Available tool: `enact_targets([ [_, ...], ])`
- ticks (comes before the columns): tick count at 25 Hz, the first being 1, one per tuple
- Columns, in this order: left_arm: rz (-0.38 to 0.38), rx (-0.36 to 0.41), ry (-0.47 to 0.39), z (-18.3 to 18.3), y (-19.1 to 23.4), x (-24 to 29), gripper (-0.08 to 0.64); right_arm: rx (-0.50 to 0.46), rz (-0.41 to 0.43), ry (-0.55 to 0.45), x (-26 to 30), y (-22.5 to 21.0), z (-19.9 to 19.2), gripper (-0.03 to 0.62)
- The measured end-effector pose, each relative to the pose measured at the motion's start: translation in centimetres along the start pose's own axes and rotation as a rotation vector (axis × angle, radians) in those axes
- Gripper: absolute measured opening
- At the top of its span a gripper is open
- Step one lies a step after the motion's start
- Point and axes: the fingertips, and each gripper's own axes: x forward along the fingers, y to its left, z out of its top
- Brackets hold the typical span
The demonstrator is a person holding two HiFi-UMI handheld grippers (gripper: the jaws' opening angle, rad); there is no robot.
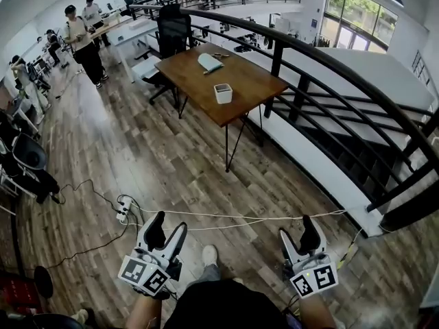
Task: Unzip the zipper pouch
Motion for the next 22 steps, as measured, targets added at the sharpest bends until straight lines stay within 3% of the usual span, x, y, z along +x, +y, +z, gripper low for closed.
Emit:
enact_targets([
  [6, -0.029, 0.020, -0.040, 1.7, 4.4, 4.6, 0.282, -0.045, 0.032, 0.002, 6.4, 1.2, 0.8, 0.295],
  [15, -0.068, 0.014, -0.043, 4.5, 10.8, 8.6, 0.282, -0.028, 0.078, 0.007, 16.1, 3.8, 1.4, 0.278],
  [22, -0.041, -0.010, -0.005, 3.3, 14.7, 9.6, 0.282, 0.013, 0.095, 0.061, 20.3, 4.7, -0.8, 0.264],
])
